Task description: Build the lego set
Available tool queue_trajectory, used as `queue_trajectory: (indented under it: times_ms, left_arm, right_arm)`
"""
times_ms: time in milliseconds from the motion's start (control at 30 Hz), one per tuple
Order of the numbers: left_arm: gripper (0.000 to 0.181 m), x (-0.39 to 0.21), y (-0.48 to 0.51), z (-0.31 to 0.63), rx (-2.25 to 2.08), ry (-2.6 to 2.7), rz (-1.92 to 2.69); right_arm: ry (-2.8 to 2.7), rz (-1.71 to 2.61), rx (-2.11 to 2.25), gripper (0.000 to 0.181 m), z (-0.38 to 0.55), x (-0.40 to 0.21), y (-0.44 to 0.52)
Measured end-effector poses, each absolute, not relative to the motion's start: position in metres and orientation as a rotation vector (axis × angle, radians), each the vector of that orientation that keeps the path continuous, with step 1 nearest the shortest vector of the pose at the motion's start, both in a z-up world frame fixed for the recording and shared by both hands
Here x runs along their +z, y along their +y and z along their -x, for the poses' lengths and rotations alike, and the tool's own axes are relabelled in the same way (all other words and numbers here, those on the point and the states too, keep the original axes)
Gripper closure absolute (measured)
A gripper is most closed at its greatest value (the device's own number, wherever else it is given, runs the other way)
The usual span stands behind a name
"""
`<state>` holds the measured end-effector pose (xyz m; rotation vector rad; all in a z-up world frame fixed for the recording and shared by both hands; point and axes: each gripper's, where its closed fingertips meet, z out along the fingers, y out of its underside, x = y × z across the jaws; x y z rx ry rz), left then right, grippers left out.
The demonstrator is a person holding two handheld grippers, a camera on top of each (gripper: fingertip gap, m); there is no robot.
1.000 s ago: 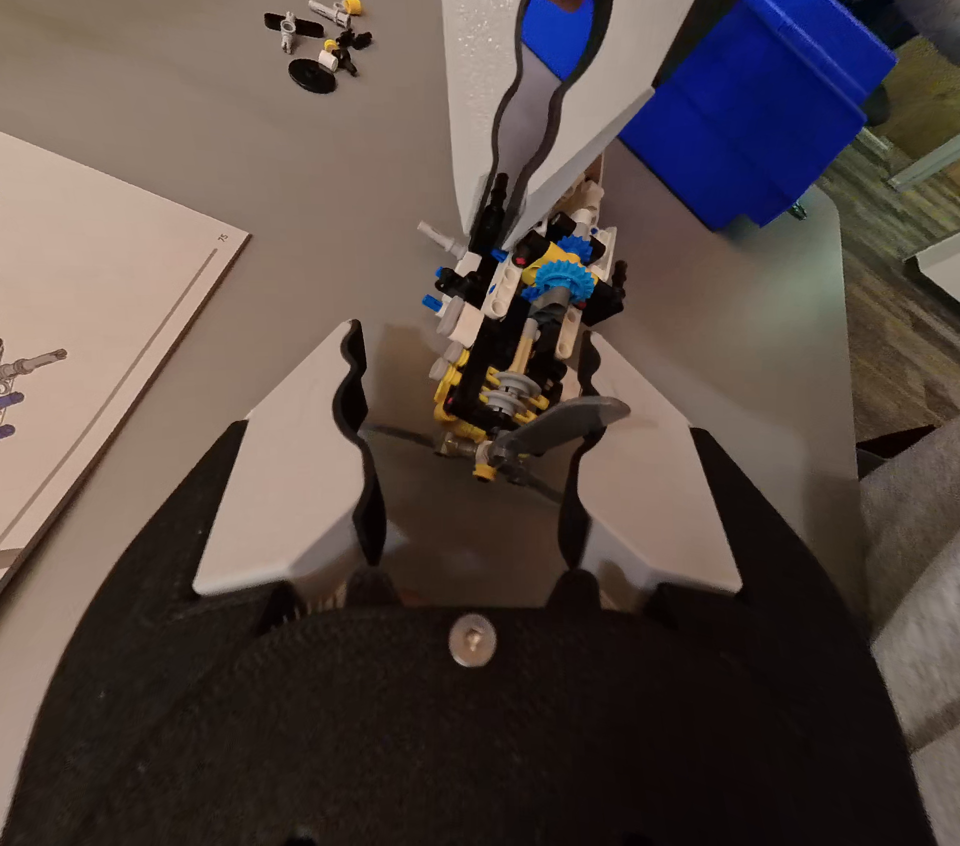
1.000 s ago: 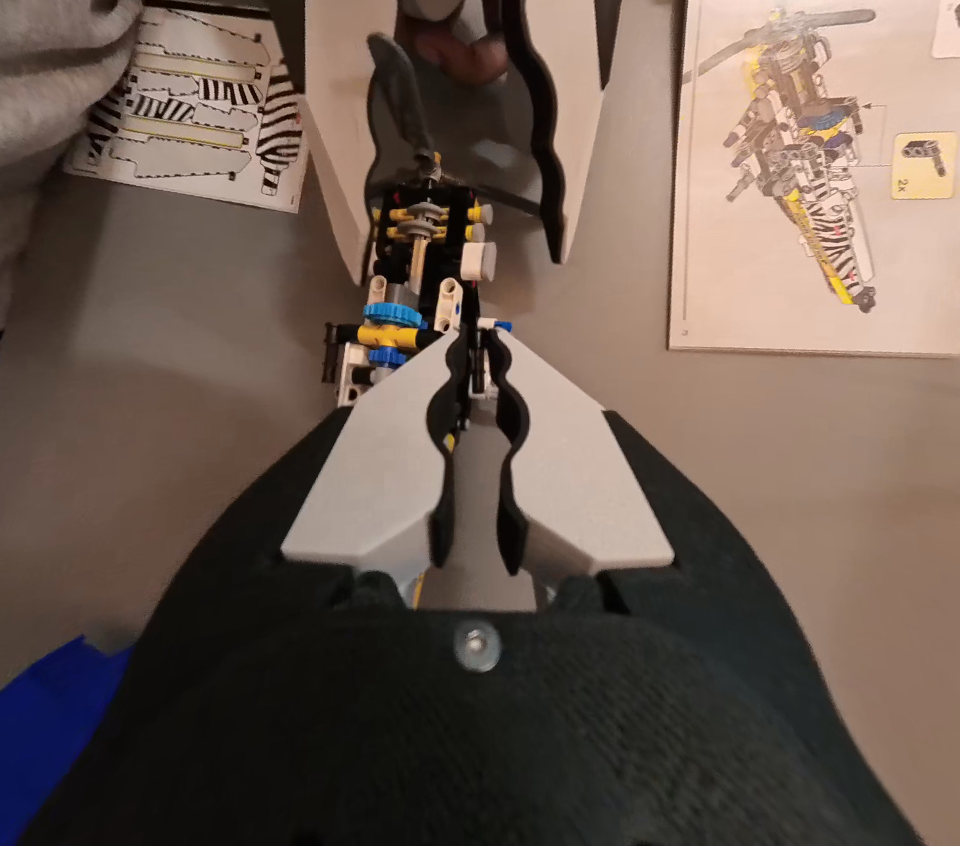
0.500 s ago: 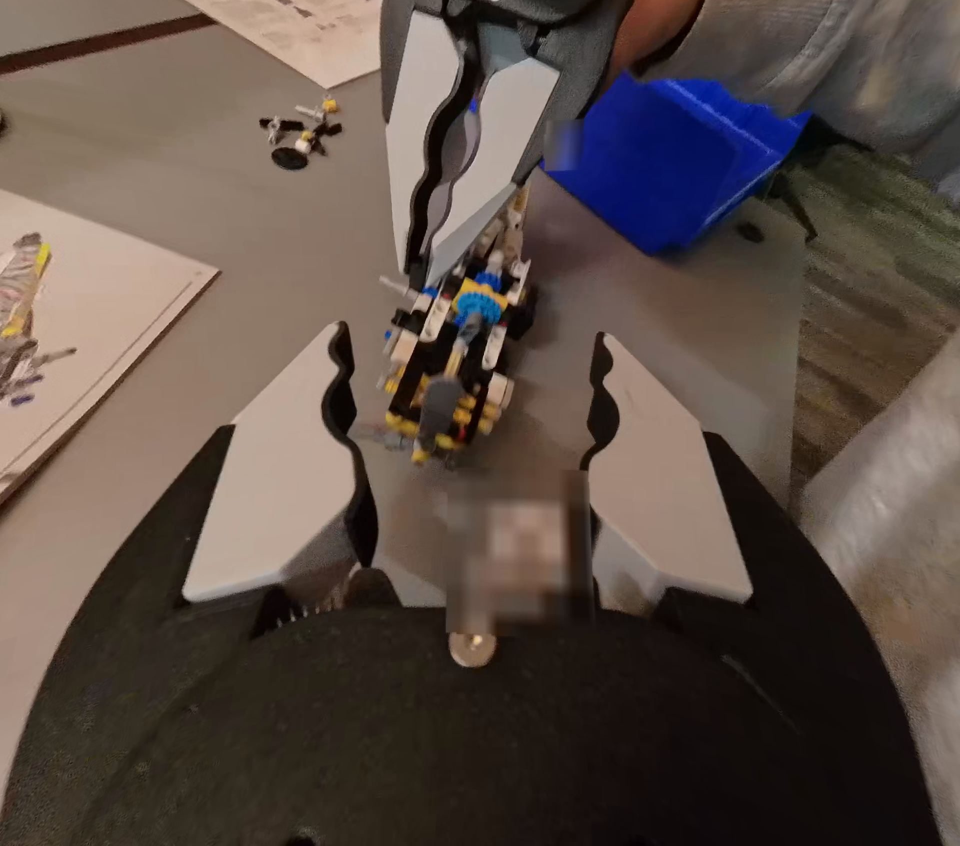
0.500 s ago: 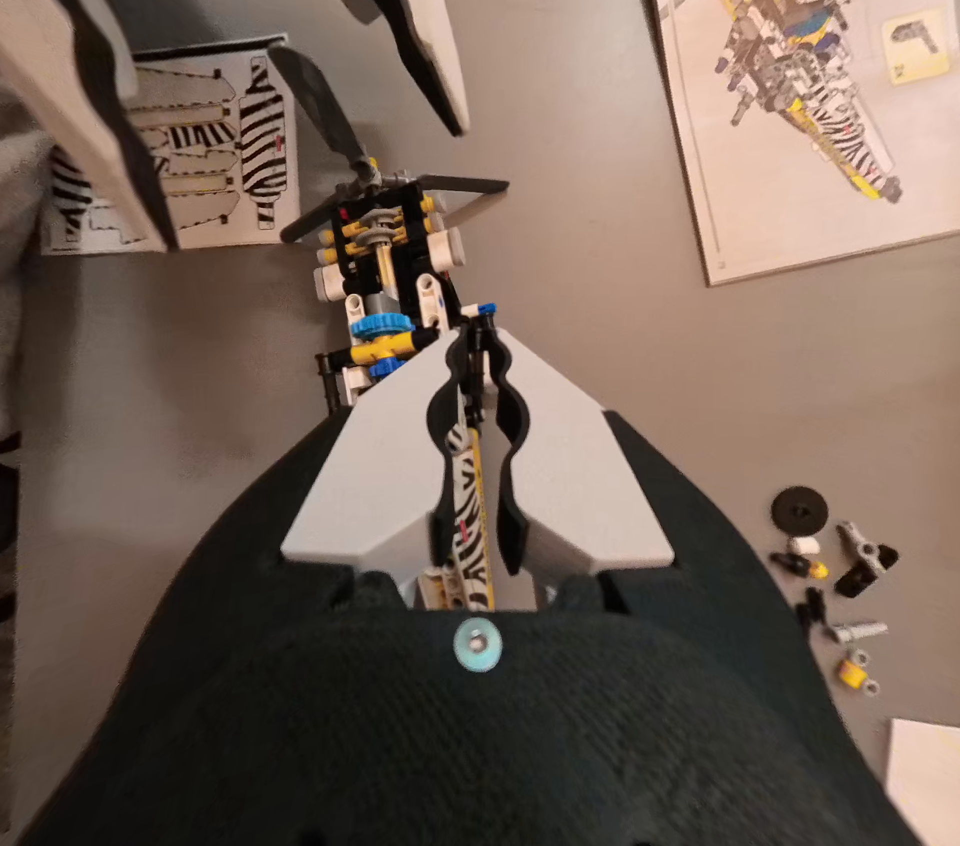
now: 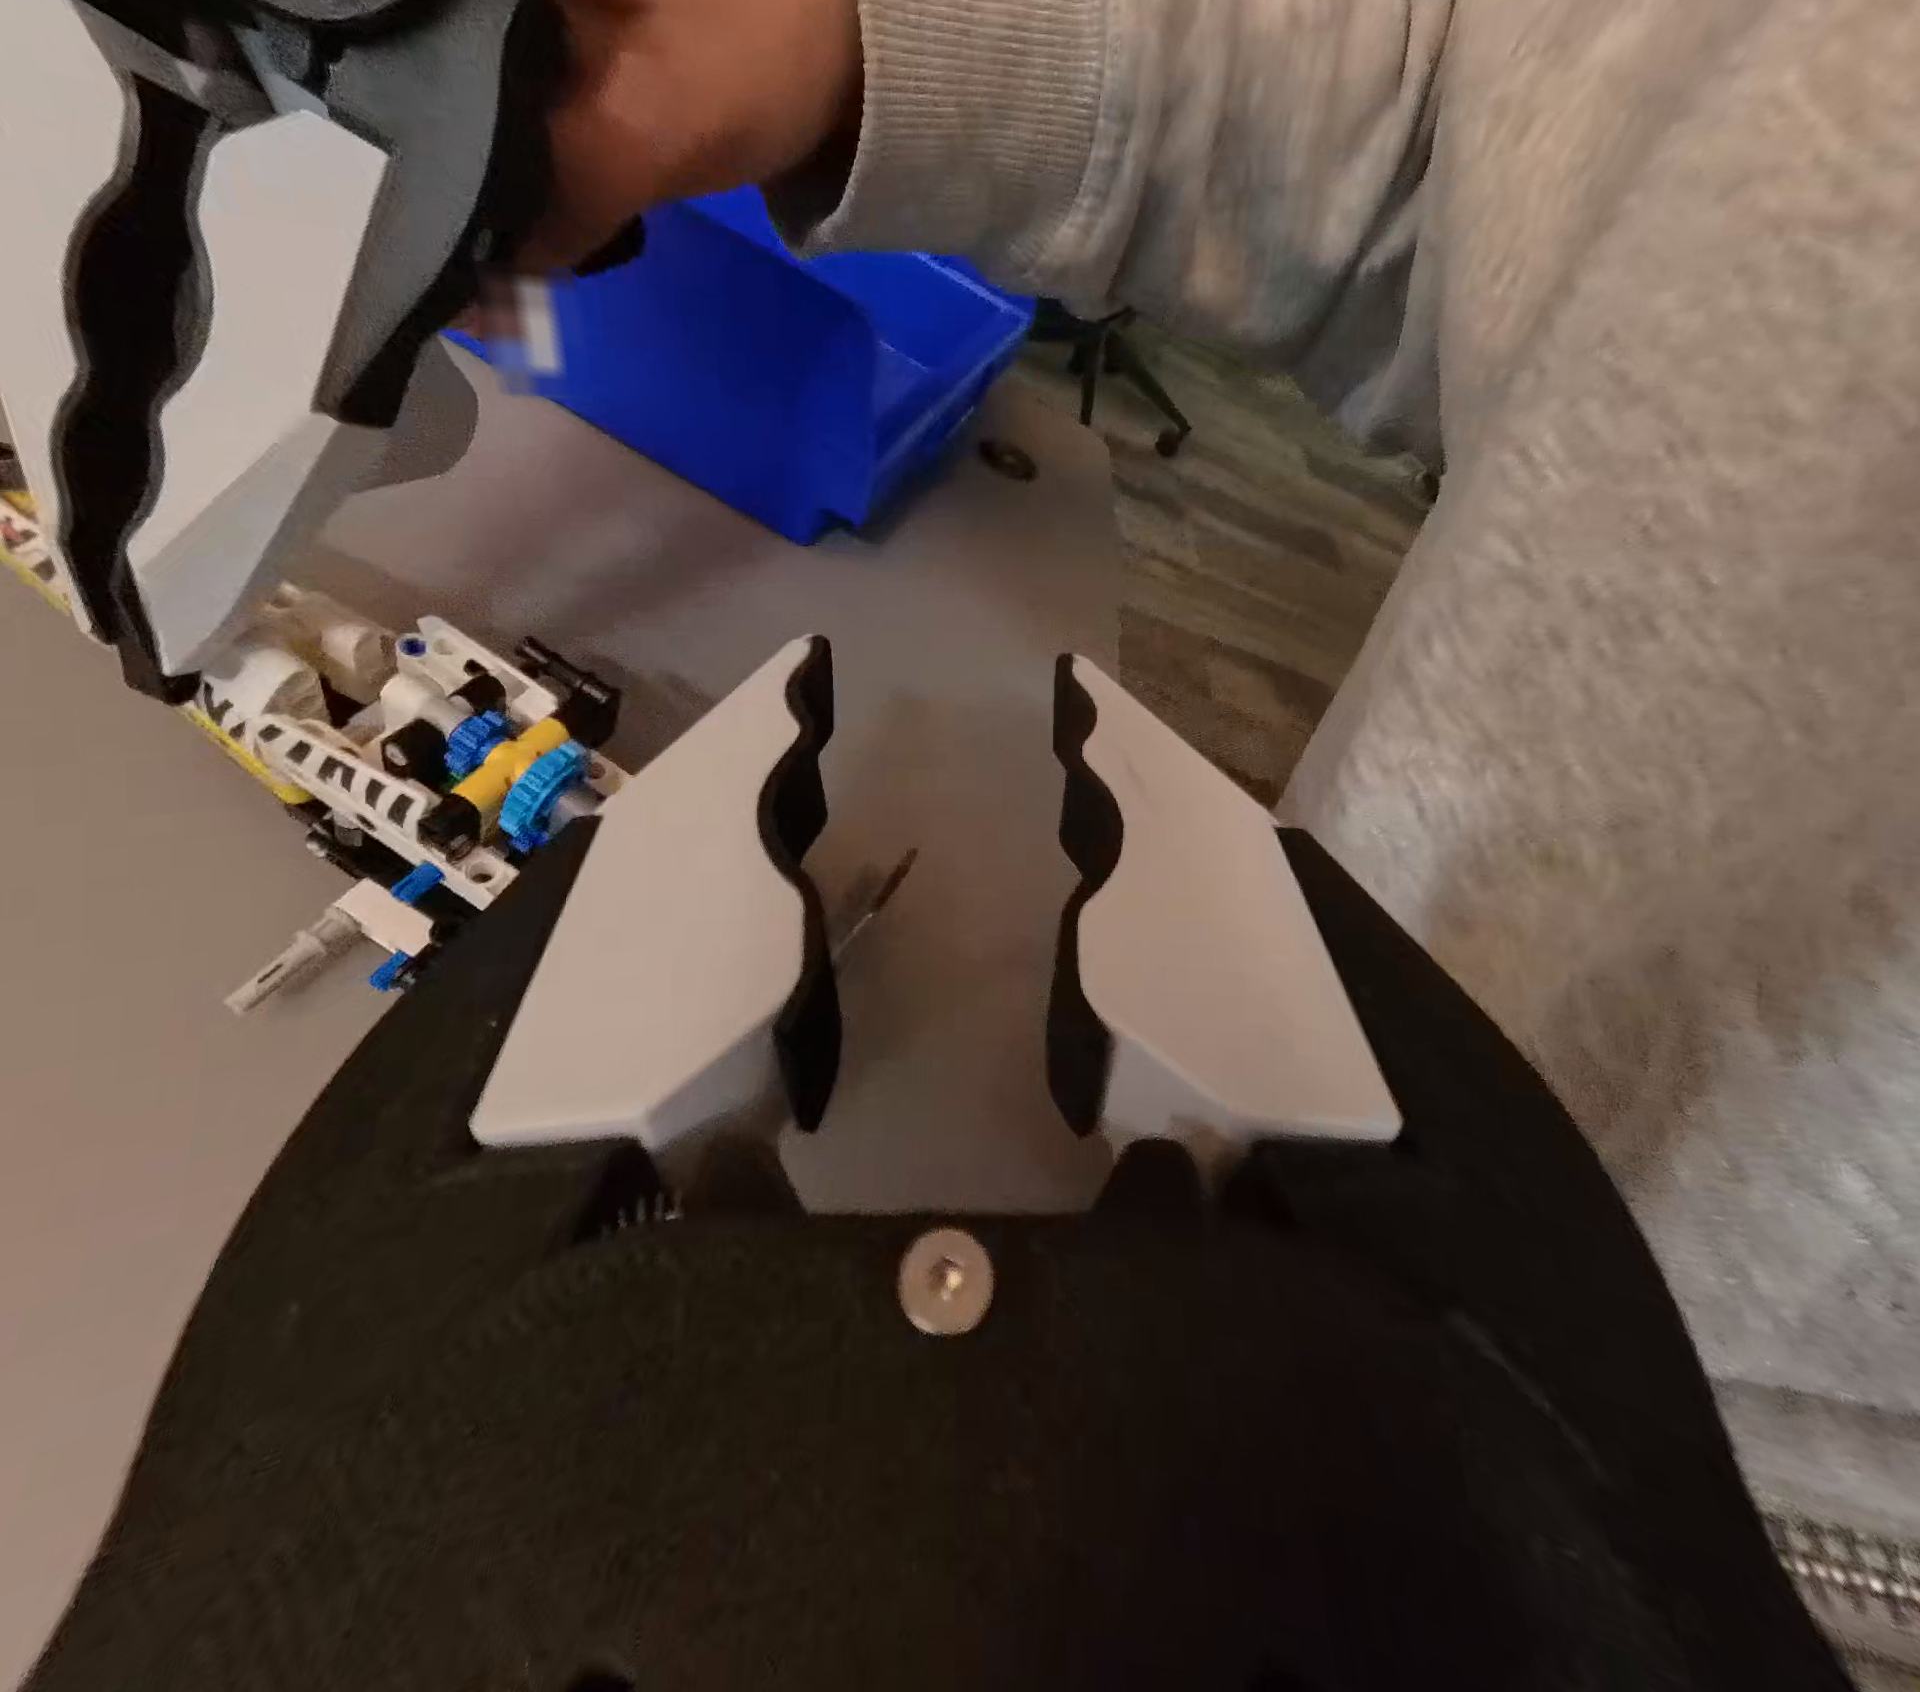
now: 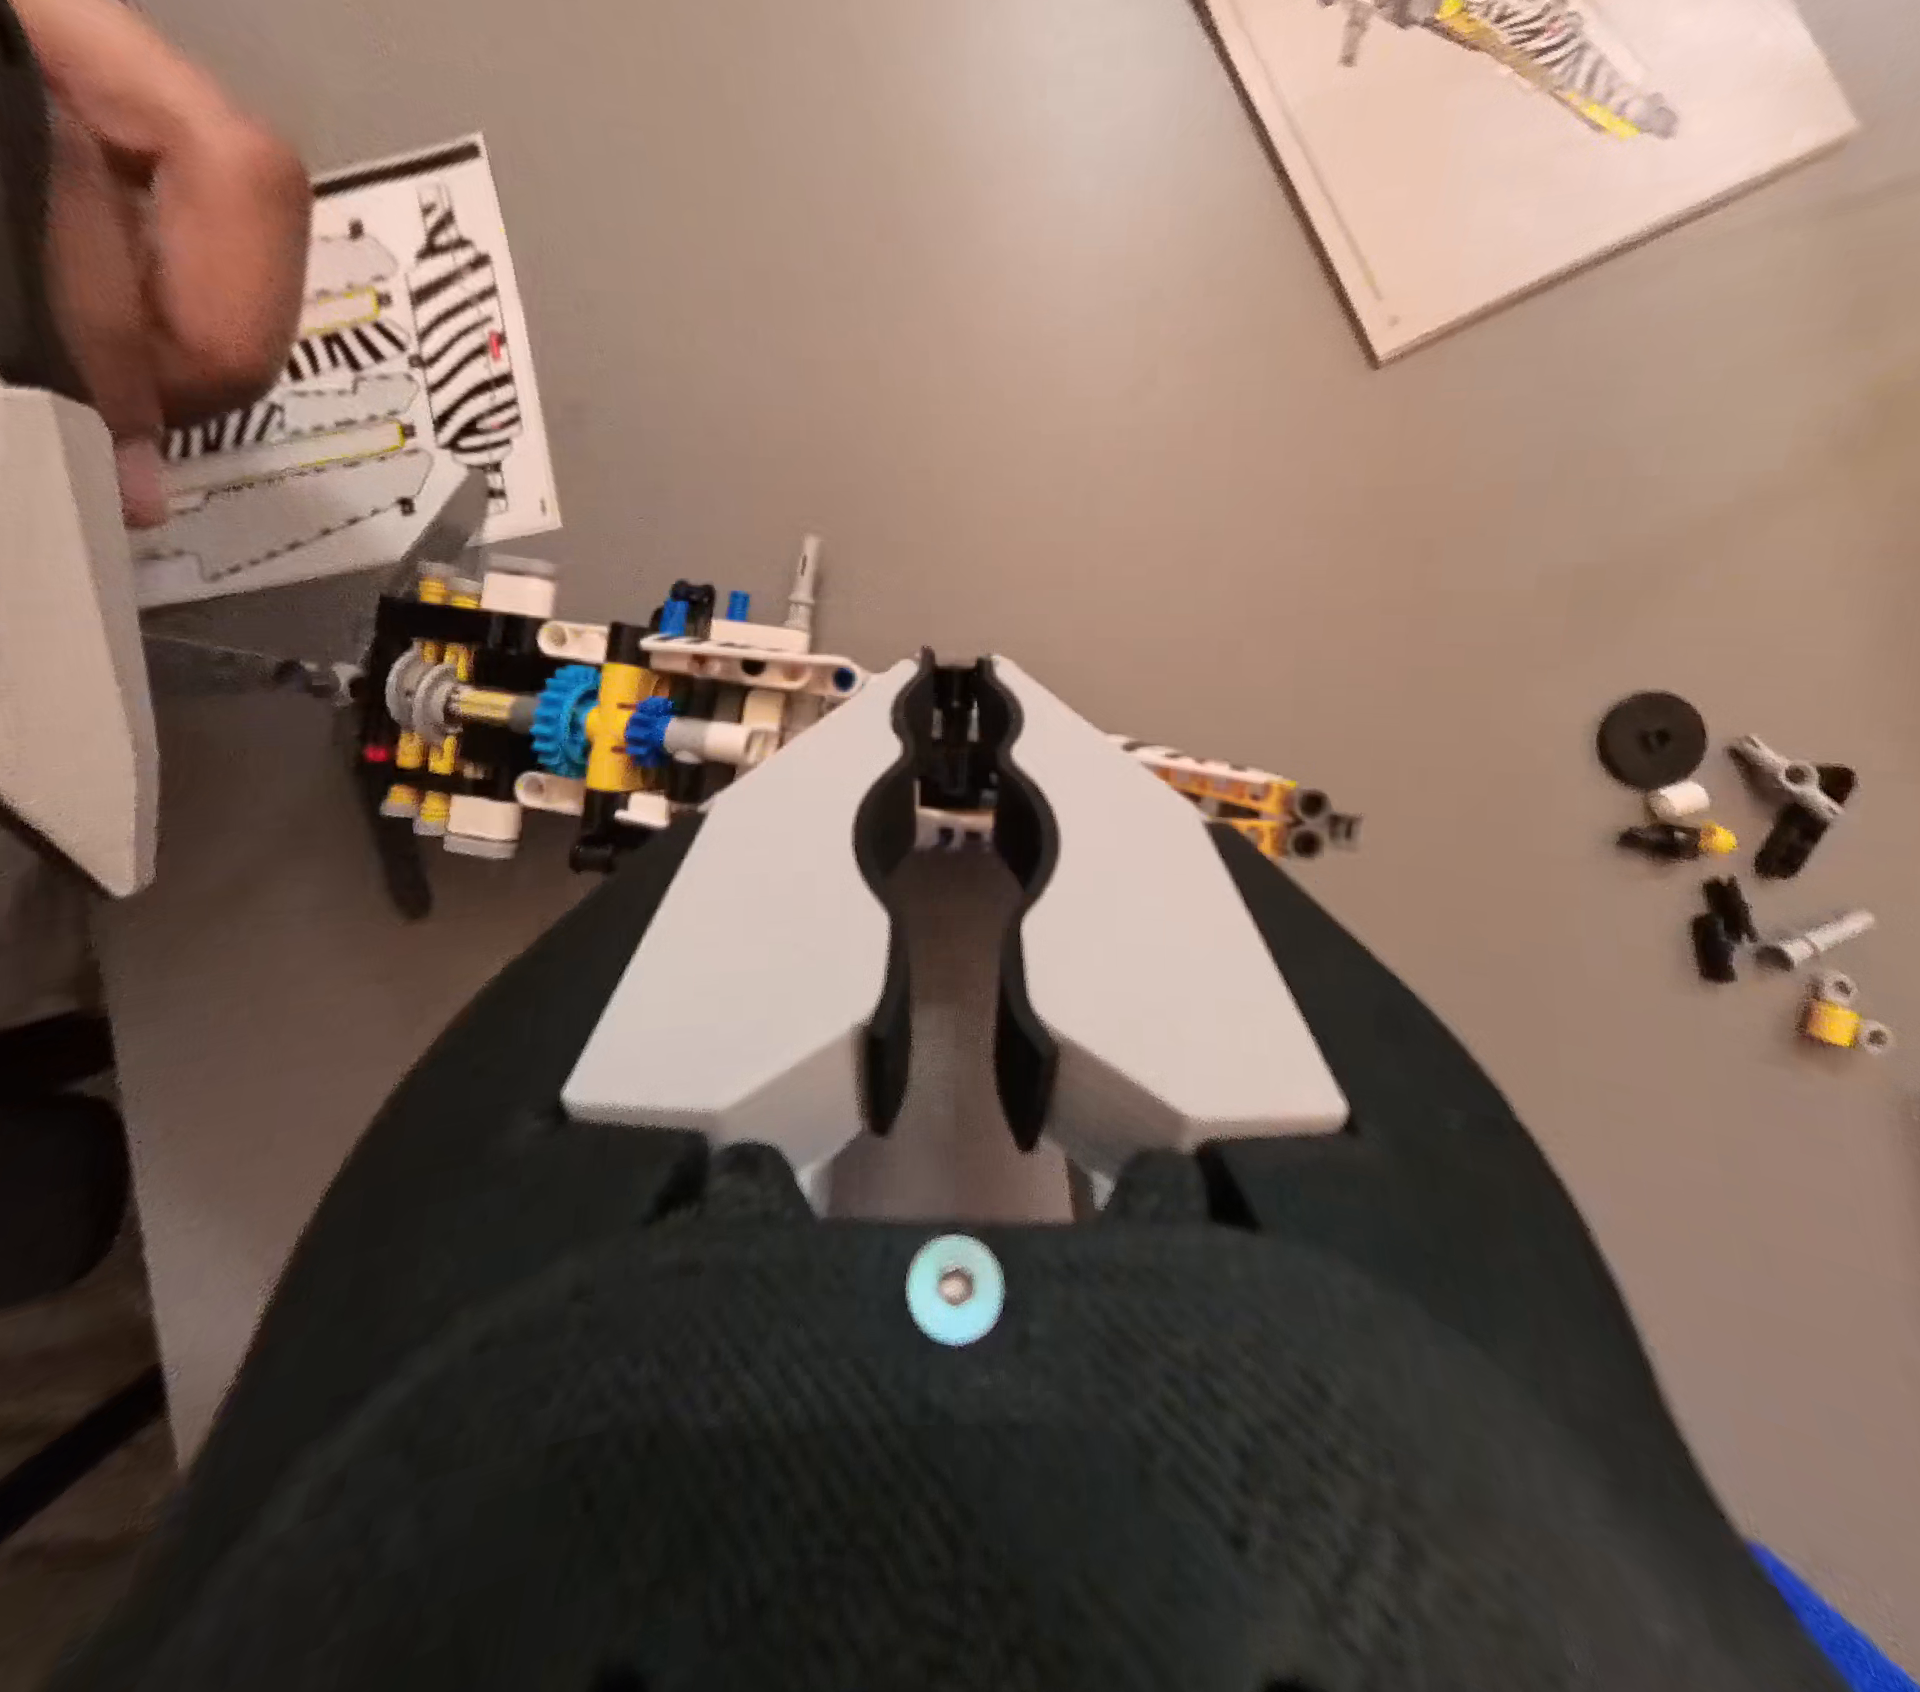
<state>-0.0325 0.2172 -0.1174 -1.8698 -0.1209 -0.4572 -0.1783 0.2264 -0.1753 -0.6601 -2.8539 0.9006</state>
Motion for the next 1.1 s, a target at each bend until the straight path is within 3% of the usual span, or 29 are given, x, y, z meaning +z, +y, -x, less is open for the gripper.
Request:
queue_trajectory:
  times_ms: [300, 900, 1100]
  left_arm:
    - [0.140, -0.111, 0.205, 0.054, -0.407, -0.244, 1.833]
    - [0.146, -0.083, 0.169, 0.021, -0.329, -0.186, 1.781]
    - [0.142, -0.082, 0.151, 0.018, -0.256, -0.212, 1.766]
  right_arm:
    - [-2.651, 0.857, 0.900, 0.176, 0.172, -0.147, 0.250]
    - [-2.716, 1.142, 0.430, 0.176, 0.073, -0.194, 0.230]
    - [-2.665, 1.168, 0.793, 0.176, 0.083, -0.185, 0.177]
